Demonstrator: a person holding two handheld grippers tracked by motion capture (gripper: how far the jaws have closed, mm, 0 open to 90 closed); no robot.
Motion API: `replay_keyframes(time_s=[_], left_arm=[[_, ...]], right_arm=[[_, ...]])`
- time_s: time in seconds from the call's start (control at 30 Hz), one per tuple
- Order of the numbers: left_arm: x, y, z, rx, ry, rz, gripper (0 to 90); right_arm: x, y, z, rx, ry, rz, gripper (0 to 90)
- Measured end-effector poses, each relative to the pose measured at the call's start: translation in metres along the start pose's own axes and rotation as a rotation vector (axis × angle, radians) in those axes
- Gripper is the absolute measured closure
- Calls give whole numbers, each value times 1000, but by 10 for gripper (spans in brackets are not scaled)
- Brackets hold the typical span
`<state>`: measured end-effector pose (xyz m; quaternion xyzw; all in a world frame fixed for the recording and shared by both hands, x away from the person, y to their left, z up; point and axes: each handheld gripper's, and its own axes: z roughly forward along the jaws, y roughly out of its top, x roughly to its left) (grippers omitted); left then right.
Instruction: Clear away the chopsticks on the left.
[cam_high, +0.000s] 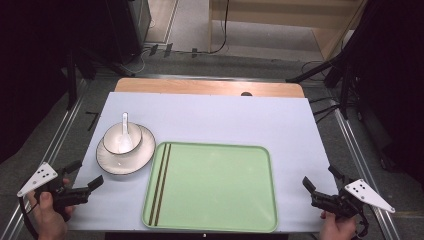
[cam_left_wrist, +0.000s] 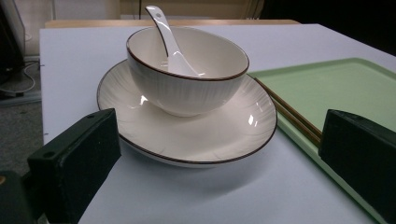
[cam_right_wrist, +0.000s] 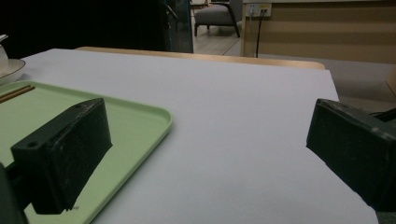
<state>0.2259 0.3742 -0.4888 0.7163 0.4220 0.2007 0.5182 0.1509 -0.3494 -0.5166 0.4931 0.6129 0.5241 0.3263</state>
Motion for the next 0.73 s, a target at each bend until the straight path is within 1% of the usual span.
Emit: replay_keyframes(time_s=[0.2,0.33,0.43,0.6,0.73], left_arm=[[2,-1,0,-1,3,-8,0],[3,-1,0,5,3,3,0],[5,0,-1,-1,2,5,0],[4,-1,0,3,-9,0,0],[3,-1,3,10,-19,6,0]], right_arm=[[0,0,0,1,-4,2,0],[0,0,0,-1,-3,-2,0],[-1,0,0,0,-4,-3,0],[-2,-1,2,7,-4,-2,0],[-1,-1,3,7,-9,0,0]])
